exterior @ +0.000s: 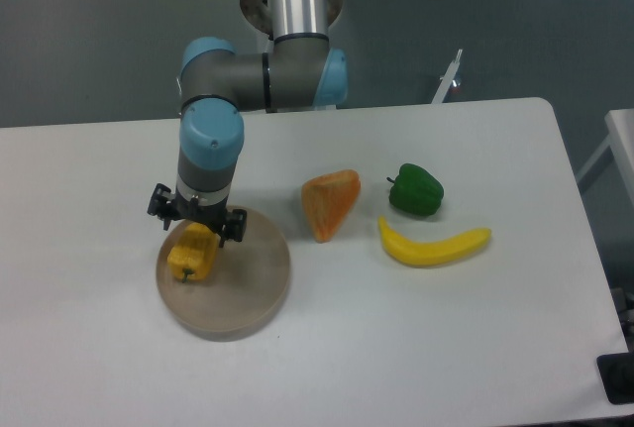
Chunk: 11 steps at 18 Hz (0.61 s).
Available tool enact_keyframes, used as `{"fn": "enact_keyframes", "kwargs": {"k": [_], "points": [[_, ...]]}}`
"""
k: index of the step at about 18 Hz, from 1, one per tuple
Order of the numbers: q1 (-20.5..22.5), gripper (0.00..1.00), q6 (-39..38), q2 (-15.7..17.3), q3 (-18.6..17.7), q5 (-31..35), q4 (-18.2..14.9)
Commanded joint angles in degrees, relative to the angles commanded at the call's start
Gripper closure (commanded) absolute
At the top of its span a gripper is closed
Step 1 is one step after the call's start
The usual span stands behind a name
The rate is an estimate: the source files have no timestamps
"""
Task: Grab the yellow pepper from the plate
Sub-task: 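Close the gripper on the yellow pepper, then lift the yellow pepper off the plate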
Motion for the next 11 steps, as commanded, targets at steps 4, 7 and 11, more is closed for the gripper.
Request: {"fn": "enact_keyframes", "kwargs": {"k": [4,7,11], "points": [[-1.2,0.00,-1.5,-2.2,0.9,3.3,1.2],[-1.6,0.18,-2.6,-2.9,1.2,4.9,2.1],[-1.6,0.81,-2.6,-2.6,1.5,5.7,1.9]]}}
